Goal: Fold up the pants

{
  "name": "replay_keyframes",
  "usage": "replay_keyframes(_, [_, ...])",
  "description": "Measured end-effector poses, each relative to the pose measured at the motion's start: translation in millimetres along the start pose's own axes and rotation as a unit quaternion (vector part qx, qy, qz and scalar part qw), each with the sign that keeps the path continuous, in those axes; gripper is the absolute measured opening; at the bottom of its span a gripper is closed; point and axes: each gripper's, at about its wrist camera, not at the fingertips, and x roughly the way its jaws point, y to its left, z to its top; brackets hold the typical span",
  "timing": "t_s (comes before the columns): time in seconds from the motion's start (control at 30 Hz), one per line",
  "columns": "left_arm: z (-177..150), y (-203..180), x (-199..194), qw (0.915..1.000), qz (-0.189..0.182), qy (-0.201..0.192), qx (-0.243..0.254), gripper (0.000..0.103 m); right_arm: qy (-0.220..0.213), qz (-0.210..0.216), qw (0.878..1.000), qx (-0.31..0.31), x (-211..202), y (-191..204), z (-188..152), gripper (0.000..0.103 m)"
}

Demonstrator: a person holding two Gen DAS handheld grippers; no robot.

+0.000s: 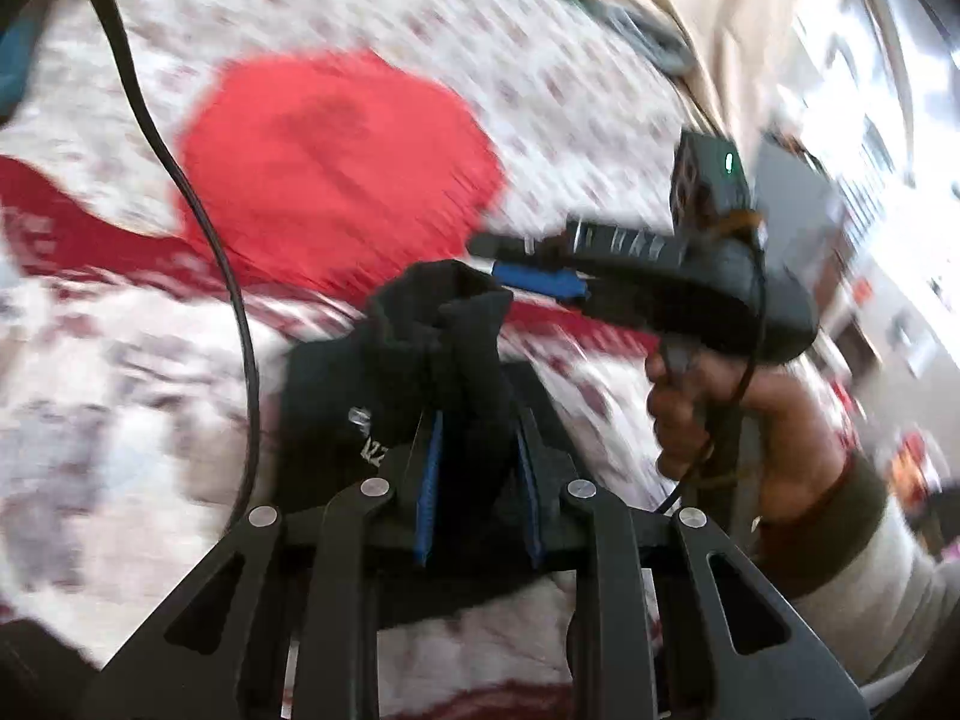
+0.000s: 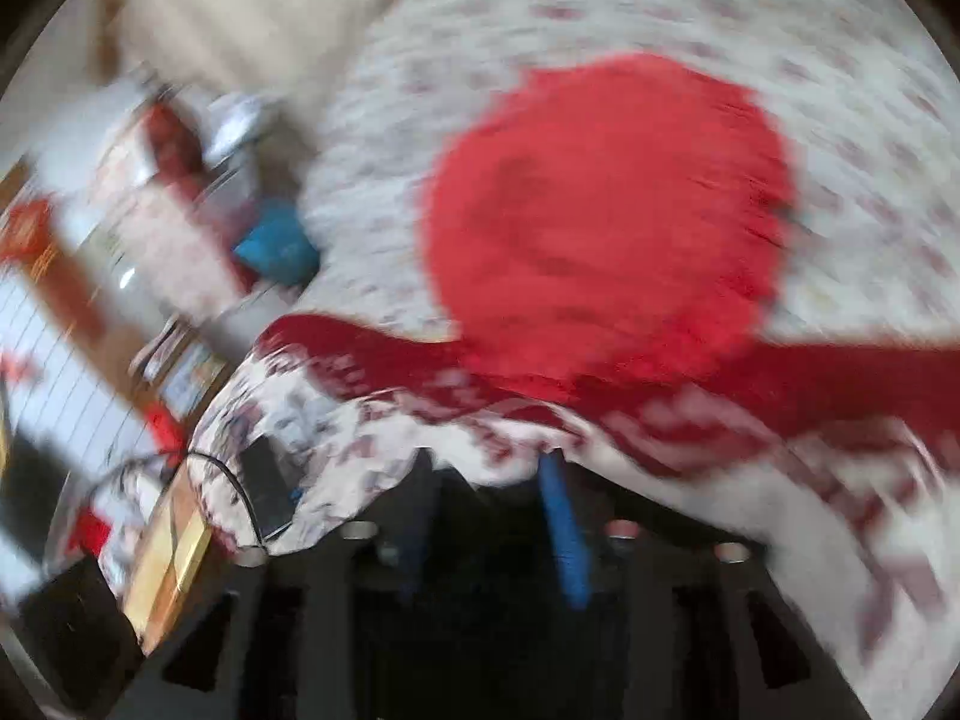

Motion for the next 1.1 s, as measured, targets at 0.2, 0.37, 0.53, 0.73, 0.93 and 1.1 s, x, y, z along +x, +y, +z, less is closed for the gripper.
replay_keyframes(0.2, [-14.6,-31.1,26.0,0.9941,-0.069,0.071,0.044,0.033,0.005,-0.001,0.998,0.07,-38.7,-38.9,-37.8,0.063])
replay_keyframes(0.37, [-2.4,-20.0,-11.6,0.9947,-0.076,0.043,0.053,0.06,0.025,0.027,0.995,0.093,-32.4,-41.5,-51.4,0.074])
replay_keyframes(0.53, [-0.5,22.0,-34.9,0.9987,0.004,0.034,0.038,0.062,0.047,0.001,0.994,0.1,-19.3,-39.4,-67.2,0.075])
replay_keyframes(0.73, [-26.0,55.4,-10.1,0.9959,0.047,0.078,0.0,0.062,0.088,-0.014,0.992,0.089,9.5,-31.3,-95.5,0.057])
replay_keyframes(0.93, [-21.5,49.5,-4.4,0.9966,0.053,0.062,-0.015,0.062,0.044,-0.016,0.999,0.002,-1.7,-2.4,-78.2,0.024])
replay_keyframes(1.1, [0.9,45.1,-12.2,0.998,0.053,0.032,-0.011,0.07,0.016,-0.073,0.996,-0.042,-32.7,-0.8,-59.0,0.023])
